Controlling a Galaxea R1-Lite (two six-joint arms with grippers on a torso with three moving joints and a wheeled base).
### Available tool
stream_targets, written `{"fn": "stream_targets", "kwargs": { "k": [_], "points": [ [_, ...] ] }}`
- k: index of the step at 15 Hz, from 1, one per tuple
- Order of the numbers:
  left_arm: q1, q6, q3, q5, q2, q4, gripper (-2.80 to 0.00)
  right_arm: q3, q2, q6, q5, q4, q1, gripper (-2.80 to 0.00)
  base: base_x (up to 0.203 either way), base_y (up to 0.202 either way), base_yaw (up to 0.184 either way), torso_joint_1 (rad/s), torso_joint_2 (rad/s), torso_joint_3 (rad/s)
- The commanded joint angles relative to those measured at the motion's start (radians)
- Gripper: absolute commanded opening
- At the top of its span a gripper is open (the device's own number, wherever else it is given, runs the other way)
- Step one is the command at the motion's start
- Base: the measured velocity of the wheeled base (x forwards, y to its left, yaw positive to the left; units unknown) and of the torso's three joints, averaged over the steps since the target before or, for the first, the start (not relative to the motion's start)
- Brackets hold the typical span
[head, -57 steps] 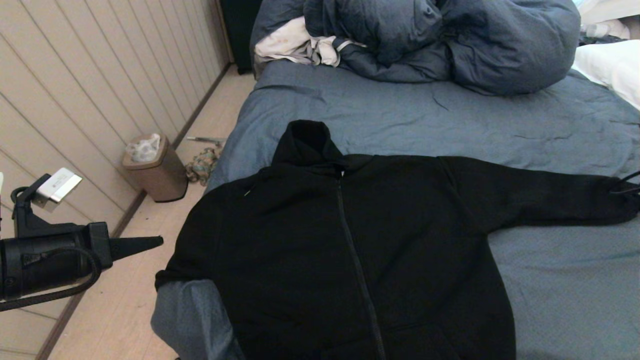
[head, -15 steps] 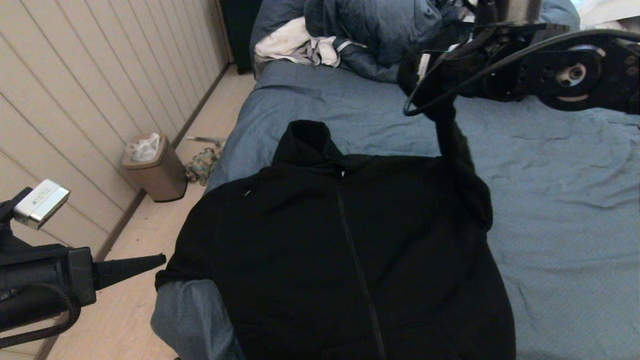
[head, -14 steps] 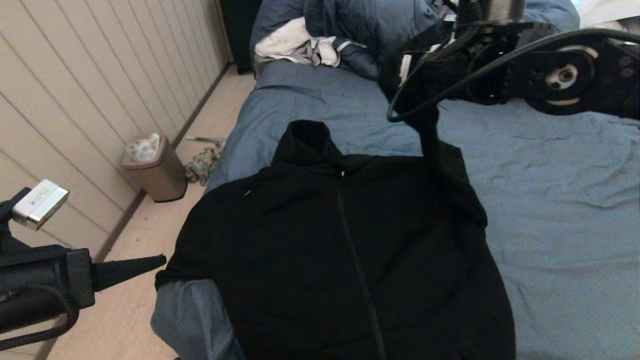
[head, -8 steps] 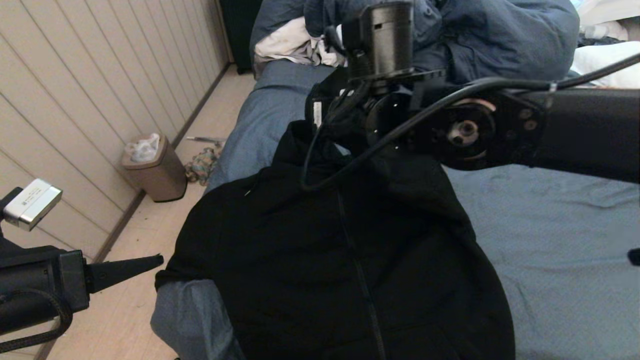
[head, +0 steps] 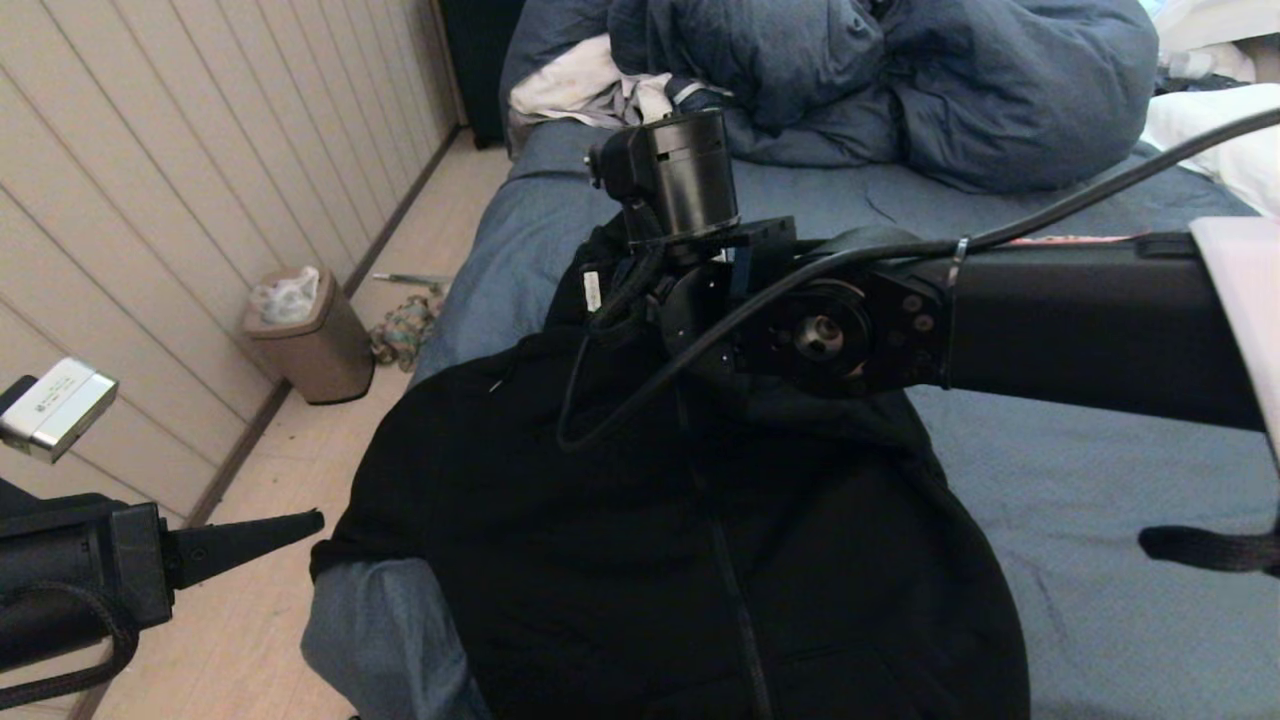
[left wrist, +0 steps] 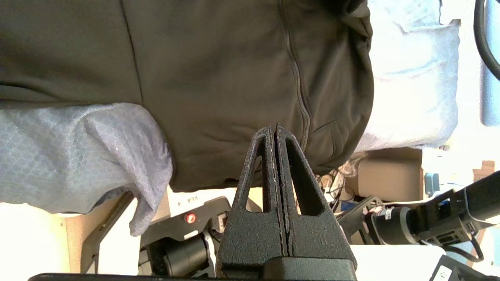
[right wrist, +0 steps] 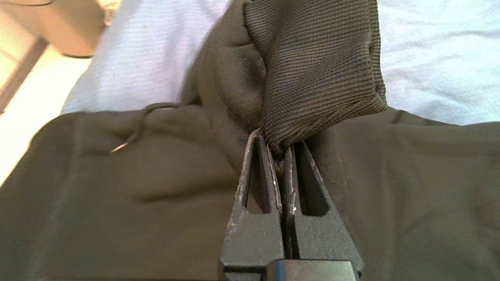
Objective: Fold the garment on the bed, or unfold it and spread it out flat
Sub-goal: Fold the black sweatshirt
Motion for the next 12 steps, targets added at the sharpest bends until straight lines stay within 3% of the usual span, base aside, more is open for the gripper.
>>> {"fn": "stream_targets", "kwargs": {
  "k": [1,6,9,10,12],
  "points": [
    [-0.002,-0.003,0.001,-0.003,0.004,-0.001,-2.80,0.000,-0.005,0.000,-0.005,0.000,-0.008,-2.80,0.000,0.000,0.000,0.000,0.00,0.000],
    [-0.024,-0.002,0.012,-0.003,0.008,-0.004,-2.80,0.058,-0.029,0.000,-0.008,0.001,-0.024,-2.80,0.000,0.000,0.000,0.000,0.00,0.000],
    [-0.028,-0.002,0.012,-0.002,0.008,-0.005,-2.80,0.100,-0.003,0.007,-0.004,-0.003,0.024,-2.80,0.000,0.000,0.000,0.000,0.00,0.000],
    [-0.028,-0.002,0.012,0.000,0.007,-0.005,-2.80,0.102,0.014,0.007,-0.007,-0.003,0.041,0.00,0.000,0.000,0.000,0.000,0.00,0.000],
    [-0.028,-0.002,0.012,0.000,0.001,-0.005,-2.80,0.099,0.017,0.007,-0.006,-0.003,0.064,0.00,0.000,0.000,0.000,0.000,0.00,0.000]
  ]
}}
